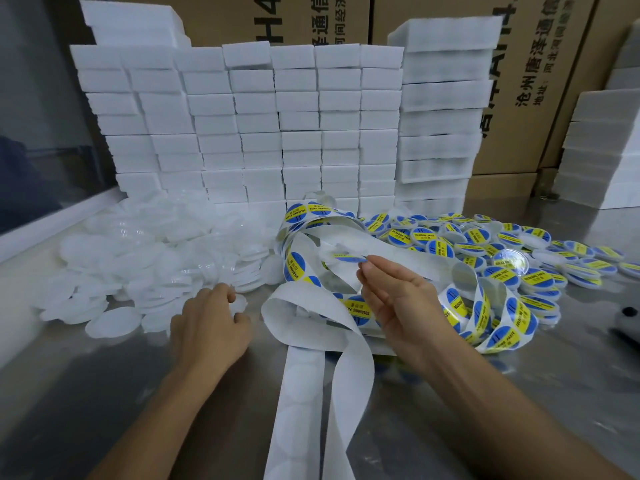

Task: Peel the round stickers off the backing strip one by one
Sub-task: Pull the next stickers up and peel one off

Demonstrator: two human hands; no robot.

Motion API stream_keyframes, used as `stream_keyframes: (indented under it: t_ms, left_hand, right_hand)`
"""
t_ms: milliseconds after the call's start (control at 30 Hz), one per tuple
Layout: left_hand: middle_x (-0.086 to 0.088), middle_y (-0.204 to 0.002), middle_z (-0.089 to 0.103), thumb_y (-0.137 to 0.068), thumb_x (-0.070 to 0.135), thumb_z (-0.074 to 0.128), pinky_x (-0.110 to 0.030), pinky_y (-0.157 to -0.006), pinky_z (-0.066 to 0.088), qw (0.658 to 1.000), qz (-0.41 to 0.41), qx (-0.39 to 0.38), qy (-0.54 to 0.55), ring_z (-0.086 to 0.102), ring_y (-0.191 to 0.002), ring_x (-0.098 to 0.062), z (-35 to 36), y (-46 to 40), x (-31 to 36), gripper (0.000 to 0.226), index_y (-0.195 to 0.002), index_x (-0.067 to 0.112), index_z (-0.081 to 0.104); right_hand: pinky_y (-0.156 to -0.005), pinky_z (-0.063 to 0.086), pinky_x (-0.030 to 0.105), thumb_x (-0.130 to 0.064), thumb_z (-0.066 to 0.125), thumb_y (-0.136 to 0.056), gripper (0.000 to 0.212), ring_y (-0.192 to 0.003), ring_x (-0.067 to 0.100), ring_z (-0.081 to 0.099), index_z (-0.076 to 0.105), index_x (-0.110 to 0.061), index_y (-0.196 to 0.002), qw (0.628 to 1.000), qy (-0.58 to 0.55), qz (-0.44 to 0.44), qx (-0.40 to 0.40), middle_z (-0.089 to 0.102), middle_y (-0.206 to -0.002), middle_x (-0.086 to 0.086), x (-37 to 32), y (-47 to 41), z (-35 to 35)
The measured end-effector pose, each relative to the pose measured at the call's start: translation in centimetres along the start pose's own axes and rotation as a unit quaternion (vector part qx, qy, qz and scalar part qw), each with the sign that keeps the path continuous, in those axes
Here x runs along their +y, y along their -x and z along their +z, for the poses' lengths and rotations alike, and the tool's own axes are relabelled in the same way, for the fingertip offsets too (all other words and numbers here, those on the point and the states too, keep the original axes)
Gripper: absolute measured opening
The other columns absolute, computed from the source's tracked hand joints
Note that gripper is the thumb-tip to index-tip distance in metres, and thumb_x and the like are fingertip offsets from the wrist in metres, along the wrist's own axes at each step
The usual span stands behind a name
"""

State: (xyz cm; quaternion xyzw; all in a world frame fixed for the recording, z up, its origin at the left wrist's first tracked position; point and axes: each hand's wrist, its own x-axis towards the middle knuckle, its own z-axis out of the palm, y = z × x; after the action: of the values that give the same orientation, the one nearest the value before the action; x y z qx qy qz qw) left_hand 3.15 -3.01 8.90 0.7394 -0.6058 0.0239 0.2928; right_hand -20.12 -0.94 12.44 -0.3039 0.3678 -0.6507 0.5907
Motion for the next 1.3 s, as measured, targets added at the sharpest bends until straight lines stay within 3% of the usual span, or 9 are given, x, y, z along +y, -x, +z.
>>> stream_keyframes:
  t_ms: [100, 367, 467, 533, 600, 700, 800, 1000, 1300]
  left_hand:
    - [-0.003, -0.119, 0.057, -0.090, 0.029, 0.052, -0.042, -0.093, 0.039, 0.992, -0.017, -0.067, -0.104, 0.052, -0.112, -0.026, 0.2, -0.1, -0.3, 0.029, -0.116, 0.020, 0.061]
    - [0.002, -0.105, 0.048, -0.090, 0.019, 0.057, -0.036, -0.082, 0.031, 0.993, -0.006, -0.075, -0.094, 0.046, -0.105, -0.022, 0.3, -0.2, -0.1, 0.006, -0.089, 0.023, 0.061]
    - [0.002, -0.095, 0.051, -0.085, 0.002, 0.051, -0.040, -0.079, 0.040, 1.000, 0.010, -0.013, 0.018, 0.051, -0.095, -0.026, 0.6, -0.4, -0.1, 0.014, -0.081, 0.015, 0.052]
    - [0.005, -0.096, 0.054, -0.092, 0.004, 0.048, -0.038, -0.077, 0.042, 0.984, -0.002, 0.016, 0.178, 0.054, -0.090, -0.027, 0.5, -0.5, 0.3, 0.013, -0.085, 0.015, 0.049]
    - [0.001, -0.094, 0.061, -0.101, 0.014, 0.045, -0.037, -0.078, 0.047, 0.911, -0.070, 0.001, 0.406, 0.064, -0.087, -0.028, -0.2, -0.7, 1.3, 0.013, -0.090, 0.018, 0.051]
    - [-0.008, -0.090, 0.074, -0.105, 0.015, 0.040, -0.042, -0.075, 0.059, 0.735, -0.134, -0.045, 0.664, 0.074, -0.082, -0.029, -1.6, -0.9, 2.7, 0.015, -0.099, 0.006, 0.051]
    - [-0.009, -0.076, 0.074, -0.105, 0.013, 0.040, -0.034, -0.061, 0.060, 0.671, -0.153, -0.039, 0.725, 0.074, -0.074, -0.030, -2.4, -0.8, 3.0, 0.020, -0.091, 0.004, 0.051]
    - [-0.014, -0.070, 0.073, -0.093, -0.008, 0.052, -0.031, -0.059, 0.060, 0.674, -0.154, -0.062, 0.720, 0.072, -0.065, -0.029, -3.1, -0.1, 3.8, 0.012, -0.099, 0.000, 0.059]
    - [-0.018, -0.079, 0.074, -0.091, -0.006, 0.056, -0.028, -0.061, 0.059, 0.701, -0.122, -0.094, 0.697, 0.074, -0.077, -0.031, -2.9, 0.3, 4.0, 0.015, -0.102, 0.004, 0.060]
  right_hand:
    - [-0.068, 0.057, 0.015, 0.000, 0.072, -0.082, 0.018, -0.080, 0.006, 0.073, 0.077, -0.017, -0.087, 1.000, 0.014, -0.009, 0.006, 0.078, -0.091, 0.002, -0.2, 0.0, 0.0]
    - [-0.066, 0.052, 0.020, -0.017, 0.071, -0.083, 0.016, -0.090, 0.005, 0.071, 0.080, -0.027, -0.093, 0.998, 0.037, -0.021, -0.048, 0.076, -0.092, -0.007, -0.5, -0.1, -0.4]
    - [-0.069, 0.051, 0.023, -0.021, 0.070, -0.085, 0.017, -0.098, 0.008, 0.071, 0.078, -0.028, -0.098, 0.997, 0.046, -0.032, -0.059, 0.076, -0.097, -0.009, -0.6, -0.1, -0.4]
    - [-0.071, 0.051, 0.025, -0.022, 0.069, -0.086, 0.019, -0.100, 0.009, 0.071, 0.076, -0.028, -0.102, 0.996, 0.048, -0.037, -0.063, 0.076, -0.099, -0.010, -0.7, -0.1, -0.5]
    - [-0.072, 0.052, 0.025, -0.024, 0.070, -0.086, 0.022, -0.101, 0.009, 0.071, 0.074, -0.028, -0.107, 0.996, 0.053, -0.042, -0.062, 0.076, -0.101, -0.011, -0.7, -0.1, -0.5]
    - [-0.065, 0.052, 0.020, -0.019, 0.073, -0.084, 0.024, -0.089, 0.003, 0.071, 0.074, -0.025, -0.107, 0.996, 0.061, -0.059, -0.038, 0.076, -0.096, -0.011, -0.5, -0.1, -0.5]
    - [-0.063, 0.052, 0.016, -0.011, 0.074, -0.084, 0.021, -0.077, -0.002, 0.068, 0.075, -0.025, -0.101, 0.992, 0.089, -0.087, -0.015, 0.077, -0.090, -0.011, -0.1, -0.3, -0.5]
    - [-0.060, 0.051, 0.011, -0.011, 0.074, -0.084, 0.020, -0.078, -0.004, 0.069, 0.075, -0.029, -0.093, 0.982, 0.144, -0.121, -0.016, 0.077, -0.091, -0.011, 0.4, -0.4, -0.3]
    - [-0.060, 0.052, 0.015, -0.017, 0.075, -0.084, 0.011, -0.074, 0.000, 0.068, 0.075, -0.027, -0.079, 0.973, 0.178, -0.147, -0.018, 0.076, -0.086, -0.008, 0.4, -0.2, -0.1]
